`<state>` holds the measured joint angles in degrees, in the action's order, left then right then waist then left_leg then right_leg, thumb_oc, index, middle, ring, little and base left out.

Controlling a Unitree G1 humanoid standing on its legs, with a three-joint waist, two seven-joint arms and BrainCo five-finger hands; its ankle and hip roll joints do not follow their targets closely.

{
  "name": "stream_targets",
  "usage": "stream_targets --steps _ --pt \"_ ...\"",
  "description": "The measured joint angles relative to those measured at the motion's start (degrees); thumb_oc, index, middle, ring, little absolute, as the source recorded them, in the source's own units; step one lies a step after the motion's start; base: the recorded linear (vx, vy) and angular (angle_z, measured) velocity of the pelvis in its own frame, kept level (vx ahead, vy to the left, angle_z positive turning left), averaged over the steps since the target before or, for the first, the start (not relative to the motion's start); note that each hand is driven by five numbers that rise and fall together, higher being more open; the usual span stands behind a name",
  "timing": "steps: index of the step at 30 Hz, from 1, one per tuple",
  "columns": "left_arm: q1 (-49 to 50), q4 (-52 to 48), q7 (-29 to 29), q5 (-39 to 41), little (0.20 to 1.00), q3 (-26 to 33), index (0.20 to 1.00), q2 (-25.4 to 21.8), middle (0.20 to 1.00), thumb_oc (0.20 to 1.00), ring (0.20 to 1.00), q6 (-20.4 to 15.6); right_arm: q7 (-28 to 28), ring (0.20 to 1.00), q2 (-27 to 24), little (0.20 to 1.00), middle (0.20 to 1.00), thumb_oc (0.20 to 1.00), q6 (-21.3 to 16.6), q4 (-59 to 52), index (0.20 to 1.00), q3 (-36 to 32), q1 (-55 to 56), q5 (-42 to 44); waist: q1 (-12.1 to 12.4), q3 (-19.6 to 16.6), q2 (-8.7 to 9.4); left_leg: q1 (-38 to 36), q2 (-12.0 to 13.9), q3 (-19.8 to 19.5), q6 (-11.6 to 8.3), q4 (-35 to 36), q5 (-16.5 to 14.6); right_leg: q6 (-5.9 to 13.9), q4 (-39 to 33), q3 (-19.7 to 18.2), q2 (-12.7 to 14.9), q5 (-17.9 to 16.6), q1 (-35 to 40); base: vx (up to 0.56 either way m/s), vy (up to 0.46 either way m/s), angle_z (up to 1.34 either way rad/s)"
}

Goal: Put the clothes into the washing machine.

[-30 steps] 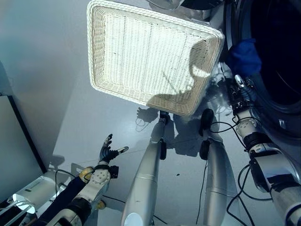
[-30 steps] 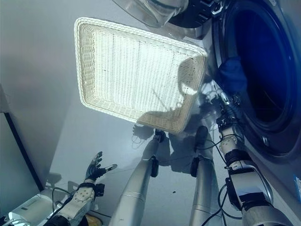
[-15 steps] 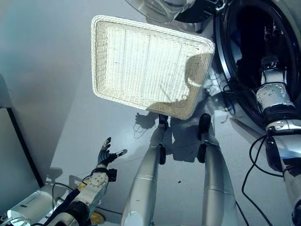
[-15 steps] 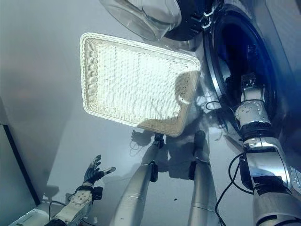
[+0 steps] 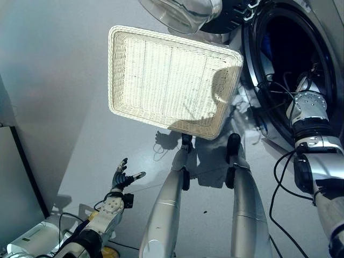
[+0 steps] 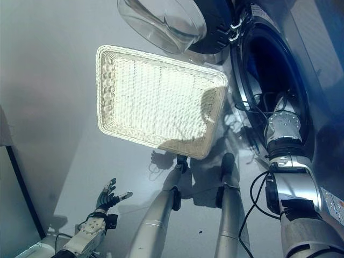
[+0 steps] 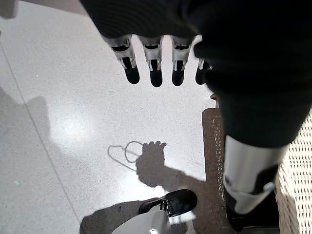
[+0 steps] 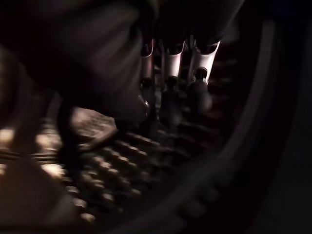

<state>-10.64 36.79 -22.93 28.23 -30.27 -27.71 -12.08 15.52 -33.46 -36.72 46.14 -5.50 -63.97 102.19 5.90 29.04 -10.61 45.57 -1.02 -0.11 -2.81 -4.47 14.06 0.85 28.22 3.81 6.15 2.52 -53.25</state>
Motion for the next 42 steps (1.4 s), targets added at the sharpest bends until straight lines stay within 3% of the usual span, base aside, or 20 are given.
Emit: stream_targets --steps 2,4,8,11,15,18,22,23,27,30,36,40,42 --pt "-0.1 0.0 0.0 0.0 1.0 0.0 1.0 0.0 1.0 1.0 1.0 0.1 -4.6 1.0 1.0 1.0 1.0 1.0 -4.1 -0.1 1.0 -3.0 0.1 2.2 0.0 0.0 0.0 -0.1 -0.1 0.1 0.04 -0.1 0.0 0.13 -0.5 0.1 0.1 0.0 0.5 -0.02 0.015 0.04" --pt "-0.1 0.4 0.0 0.0 1.0 0.0 1.0 0.0 1.0 1.0 1.0 0.1 -8.3 1.0 1.5 1.0 1.0 1.0 -5.8 0.0 1.0 -4.0 0.3 3.9 0.1 0.0 0.03 -0.6 -0.1 0.2 0.04 -0.1 0.0 0.2 -0.8 0.1 0.2 0.0 1.1 0.0 0.017 0.0" --pt "-0.1 1.2 0.0 0.0 1.0 -0.1 1.0 0.1 1.0 1.0 1.0 0.1 -15.0 1.0 3.1 1.0 1.0 1.0 -5.9 0.5 1.0 -4.6 1.6 5.6 0.2 0.0 0.04 -2.4 -0.2 0.4 0.05 0.2 0.0 0.35 -1.5 0.0 0.3 0.0 3.0 0.0 0.008 -0.01" --pt "-0.1 1.6 -0.1 0.0 1.0 -0.8 1.0 0.4 1.0 1.0 1.0 0.1 -17.7 1.0 4.8 1.0 1.0 1.0 -3.2 2.0 1.0 -3.9 4.6 5.1 0.0 0.0 0.05 -5.3 -0.2 0.5 0.27 1.4 -0.2 0.54 -2.1 0.1 0.2 0.0 5.4 -0.01 0.011 -0.01" --pt "-0.1 3.6 -0.1 -0.5 1.0 -0.5 1.0 2.1 1.0 1.0 1.0 0.5 -14.5 1.0 5.0 1.0 1.0 1.0 8.4 2.4 1.0 -0.6 7.6 -3.3 -1.0 0.0 0.08 -6.6 -0.2 1.3 0.85 2.0 -0.3 0.9 -2.6 -0.4 0.2 -0.4 6.5 -0.04 0.052 -0.06" --pt "-0.1 5.5 -0.1 -0.5 1.0 0.9 1.0 4.3 1.0 1.0 1.0 0.6 -10.9 1.0 5.6 1.0 1.0 1.0 13.3 2.0 1.0 3.2 10.5 -9.4 -2.0 0.2 0.31 -7.4 -0.1 1.4 1.05 2.1 -0.3 0.91 -3.5 -0.5 -0.1 -0.7 7.5 -0.04 0.04 -0.06" --pt "-0.2 8.3 0.1 -1.9 1.0 4.4 1.0 7.1 1.0 1.0 1.0 0.9 -3.2 1.0 9.1 1.0 1.0 1.0 14.0 -3.2 1.0 11.1 22.8 -27.1 -4.0 1.4 2.41 -12.4 0.4 1.8 1.3 2.2 -1.8 1.0 -6.3 -0.8 -0.5 -0.8 13.7 -0.05 0.067 -0.11" --pt "-0.1 9.3 0.2 -2.8 1.0 4.5 1.0 7.2 1.0 1.0 1.0 0.5 -2.9 1.0 10.1 1.0 1.0 1.0 14.0 -3.1 1.0 13.2 26.8 -34.7 -5.2 1.3 2.87 -14.0 0.5 1.8 1.49 2.3 -2.5 1.22 -7.2 -0.8 -0.6 -0.8 15.7 -0.04 0.036 -0.08" --pt "-0.6 13.4 1.1 -3.8 1.0 7.2 1.0 7.8 1.0 1.0 1.0 0.3 -4.4 1.0 9.8 1.0 1.0 1.0 14.1 0.1 1.0 17.5 33.1 -51.9 -6.7 1.4 4.18 -17.1 0.6 2.8 1.58 2.3 -3.0 1.82 -9.4 -1.6 -1.0 -1.9 19.4 -0.01 -0.009 -0.12" --pt "-0.6 17.0 2.8 -5.0 1.0 8.9 1.0 7.7 1.0 1.0 1.0 0.0 -3.7 1.0 9.8 1.0 1.0 1.0 14.2 6.9 1.0 17.4 35.8 -56.5 -6.5 1.4 4.64 -21.0 1.0 2.8 1.3 3.2 -3.2 2.18 -11.5 -1.5 -1.4 -2.2 23.7 0.01 -0.011 -0.02" --pt "-0.5 22.4 5.5 -5.1 1.0 11.7 1.0 7.7 1.0 1.0 1.0 -0.1 -3.2 1.0 11.0 1.0 1.0 1.0 14.6 13.2 1.0 17.1 39.8 -57.7 -6.4 1.2 4.83 -25.7 1.9 2.1 1.52 4.2 -3.4 1.95 -15.0 -0.1 -1.4 -3.3 29.9 0.05 -0.018 0.03" --pt "-0.3 25.1 7.3 -6.9 1.0 13.6 1.0 8.6 1.0 1.0 1.0 -0.1 -2.3 1.0 13.4 1.0 1.0 1.0 16.4 18.0 1.0 15.8 42.6 -57.7 -6.4 -0.5 5.26 -27.9 2.1 1.5 1.35 6.1 -3.3 1.94 -17.5 0.6 -1.6 -4.0 32.7 0.08 -0.015 0.07" --pt "0.6 26.4 9.1 -7.4 1.0 14.1 1.0 9.3 1.0 1.0 1.0 -0.2 -2.0 1.0 15.2 1.0 1.0 1.0 17.9 20.5 1.0 14.9 44.5 -57.8 -6.3 -3.1 5.64 -29.4 2.4 1.4 1.35 7.1 -3.3 2.19 -19.8 1.5 -1.9 -4.6 35.4 0.06 -0.009 0.08"
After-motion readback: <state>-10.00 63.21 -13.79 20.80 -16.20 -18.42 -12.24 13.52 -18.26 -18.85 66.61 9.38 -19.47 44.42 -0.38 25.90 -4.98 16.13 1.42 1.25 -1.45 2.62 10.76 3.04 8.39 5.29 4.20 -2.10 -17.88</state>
